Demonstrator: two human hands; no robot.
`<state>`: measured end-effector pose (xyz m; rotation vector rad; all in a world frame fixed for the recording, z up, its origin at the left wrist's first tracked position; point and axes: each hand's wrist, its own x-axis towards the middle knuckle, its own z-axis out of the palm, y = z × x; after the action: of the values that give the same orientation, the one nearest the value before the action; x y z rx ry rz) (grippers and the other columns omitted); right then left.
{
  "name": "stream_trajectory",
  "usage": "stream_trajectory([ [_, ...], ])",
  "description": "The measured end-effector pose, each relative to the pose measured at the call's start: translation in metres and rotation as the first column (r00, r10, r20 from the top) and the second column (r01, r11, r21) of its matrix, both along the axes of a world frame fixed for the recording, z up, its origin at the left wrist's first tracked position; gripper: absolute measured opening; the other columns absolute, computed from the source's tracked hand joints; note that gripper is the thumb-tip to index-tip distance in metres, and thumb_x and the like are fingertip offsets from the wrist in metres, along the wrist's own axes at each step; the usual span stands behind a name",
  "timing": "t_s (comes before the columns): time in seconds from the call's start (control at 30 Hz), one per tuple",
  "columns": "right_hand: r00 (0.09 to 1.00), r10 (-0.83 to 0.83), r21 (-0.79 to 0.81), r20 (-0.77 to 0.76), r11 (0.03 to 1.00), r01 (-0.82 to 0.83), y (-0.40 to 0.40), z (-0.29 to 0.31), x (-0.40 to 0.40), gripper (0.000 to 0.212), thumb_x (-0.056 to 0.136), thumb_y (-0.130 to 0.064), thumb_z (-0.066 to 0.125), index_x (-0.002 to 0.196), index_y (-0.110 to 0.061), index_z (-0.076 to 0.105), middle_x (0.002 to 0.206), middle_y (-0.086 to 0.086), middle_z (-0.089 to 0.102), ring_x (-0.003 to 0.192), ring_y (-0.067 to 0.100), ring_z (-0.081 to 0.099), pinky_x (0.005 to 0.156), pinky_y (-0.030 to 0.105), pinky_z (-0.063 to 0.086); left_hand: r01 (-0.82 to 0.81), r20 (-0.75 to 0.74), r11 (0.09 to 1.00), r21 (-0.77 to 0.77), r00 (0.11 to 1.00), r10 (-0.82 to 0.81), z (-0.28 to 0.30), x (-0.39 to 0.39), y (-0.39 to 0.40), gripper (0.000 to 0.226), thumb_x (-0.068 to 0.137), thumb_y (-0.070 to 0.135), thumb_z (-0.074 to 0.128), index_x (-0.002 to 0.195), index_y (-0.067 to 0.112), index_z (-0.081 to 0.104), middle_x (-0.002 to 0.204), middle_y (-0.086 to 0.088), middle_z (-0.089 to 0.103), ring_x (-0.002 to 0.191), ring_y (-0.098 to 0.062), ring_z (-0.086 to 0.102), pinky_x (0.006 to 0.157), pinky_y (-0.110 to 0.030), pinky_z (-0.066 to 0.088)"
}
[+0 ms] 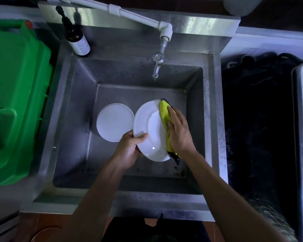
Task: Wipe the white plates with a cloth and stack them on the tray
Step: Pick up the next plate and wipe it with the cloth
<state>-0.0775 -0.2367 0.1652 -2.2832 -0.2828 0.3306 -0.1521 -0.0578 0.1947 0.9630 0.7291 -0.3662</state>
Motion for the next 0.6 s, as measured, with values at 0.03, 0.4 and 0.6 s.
stream_trajectory([
  [0.03,1.000,0.009,-0.008,0.000,1.000,-0.009,-0.001,-0.001,-0.005,0.048,0.107,-0.030,0.032,0.155,-0.031,0.029,0.161,0.001,0.027,0.150,0.026,0.023,0.122,0.053,0.025,-0.020,0.001,1.000,-0.015,1.000,0.020,0.000,0.000,-0.002,0.048,0.077,0.014,0.073,0.123,0.004,0.065,0.119,-0.017,0.072,0.109,-0.036,0.069,0.081,-0.045,0.060],
  [0.4,1.000,0.025,0.127,-0.007,0.992,-0.024,0.028,0.020,-0.047,0.043,0.102,-0.014,0.042,0.143,-0.015,0.054,0.151,0.008,0.047,0.143,0.031,0.038,0.118,0.050,0.029,-0.150,-0.006,0.987,-0.061,0.989,0.150,-0.001,0.010,-0.005,0.038,0.091,0.023,0.063,0.127,0.011,0.067,0.121,-0.015,0.072,0.105,-0.028,0.070,0.083,-0.040,0.058],
  [0.6,0.999,-0.006,0.188,0.039,0.982,-0.001,0.034,0.028,-0.056,0.039,0.101,-0.008,0.048,0.138,-0.013,0.059,0.143,0.010,0.053,0.134,0.029,0.045,0.111,0.053,0.037,-0.224,-0.078,0.971,-0.086,0.973,0.217,-0.001,0.020,-0.005,0.032,0.104,0.028,0.052,0.126,0.012,0.068,0.123,-0.013,0.071,0.108,-0.028,0.069,0.095,-0.045,0.053],
])
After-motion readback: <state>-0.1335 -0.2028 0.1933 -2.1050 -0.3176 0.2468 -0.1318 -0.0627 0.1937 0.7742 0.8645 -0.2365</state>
